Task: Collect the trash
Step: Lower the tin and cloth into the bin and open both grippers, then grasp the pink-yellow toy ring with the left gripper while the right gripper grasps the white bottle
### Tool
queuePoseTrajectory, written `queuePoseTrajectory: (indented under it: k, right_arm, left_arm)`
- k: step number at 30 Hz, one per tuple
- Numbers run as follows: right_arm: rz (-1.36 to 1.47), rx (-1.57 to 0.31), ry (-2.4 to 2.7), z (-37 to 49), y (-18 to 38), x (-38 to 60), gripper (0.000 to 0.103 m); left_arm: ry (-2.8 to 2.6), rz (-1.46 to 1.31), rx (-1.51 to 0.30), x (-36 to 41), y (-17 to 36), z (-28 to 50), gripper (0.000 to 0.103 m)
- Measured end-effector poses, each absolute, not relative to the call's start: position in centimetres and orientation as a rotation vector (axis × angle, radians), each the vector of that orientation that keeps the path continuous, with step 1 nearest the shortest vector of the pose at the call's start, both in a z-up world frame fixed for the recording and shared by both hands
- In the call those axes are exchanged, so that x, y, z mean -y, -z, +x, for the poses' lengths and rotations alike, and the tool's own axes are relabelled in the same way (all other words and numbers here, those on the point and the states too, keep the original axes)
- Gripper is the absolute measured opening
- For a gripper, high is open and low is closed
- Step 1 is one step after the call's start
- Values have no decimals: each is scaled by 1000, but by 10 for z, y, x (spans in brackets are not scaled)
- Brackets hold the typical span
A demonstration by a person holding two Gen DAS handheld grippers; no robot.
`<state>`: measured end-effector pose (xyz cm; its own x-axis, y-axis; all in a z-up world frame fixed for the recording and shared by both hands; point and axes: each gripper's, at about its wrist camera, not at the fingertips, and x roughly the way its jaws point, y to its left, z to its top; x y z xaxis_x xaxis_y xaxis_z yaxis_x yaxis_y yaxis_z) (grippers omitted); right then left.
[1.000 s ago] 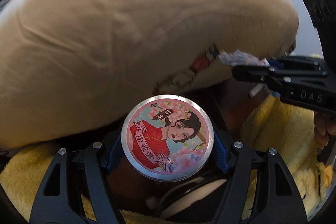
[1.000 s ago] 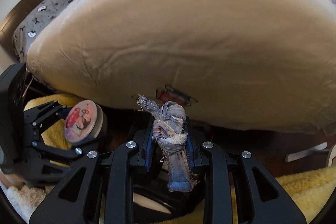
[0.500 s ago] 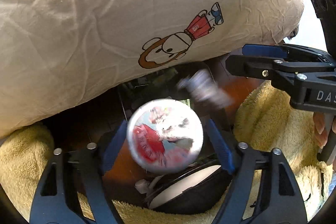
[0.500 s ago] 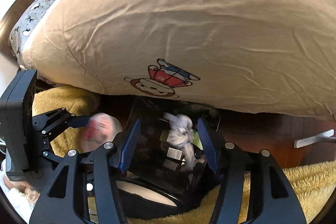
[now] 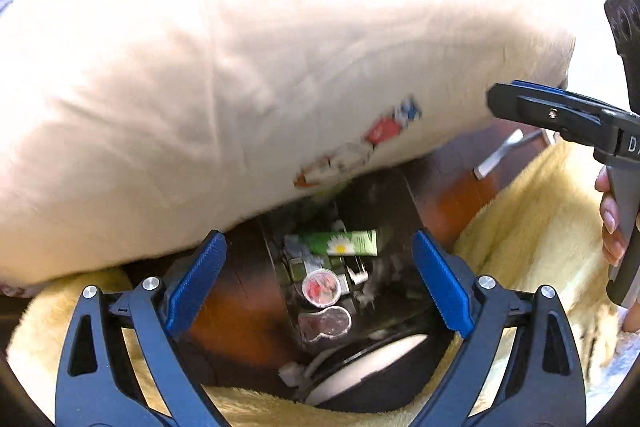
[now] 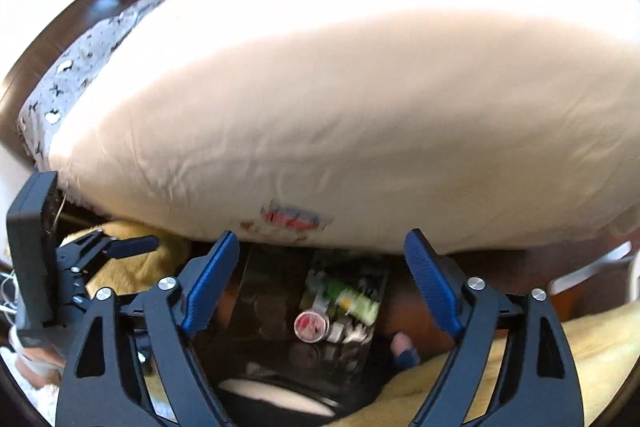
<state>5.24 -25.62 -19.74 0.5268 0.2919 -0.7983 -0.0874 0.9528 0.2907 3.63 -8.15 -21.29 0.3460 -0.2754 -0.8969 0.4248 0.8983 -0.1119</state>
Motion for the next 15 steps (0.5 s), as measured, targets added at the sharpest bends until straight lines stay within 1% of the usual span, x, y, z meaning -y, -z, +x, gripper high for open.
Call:
queuePoseTrajectory:
  k: [3,7,11,15]
  right_arm:
    - [183,-912,-190,50,169,264,89]
    - [126,-819,-167,58,134,275,90]
    - [66,-783,-145,82,117,284,90]
    - [70,-787,-156,121,103,295,90]
  left_arm:
    - [438,156,-1071,78,188,41,89]
    - [425,139,-1014,74,159,53,89]
    - [394,130,-977,69,140,71,89]
    - [373,136,-946,67,125,97,89]
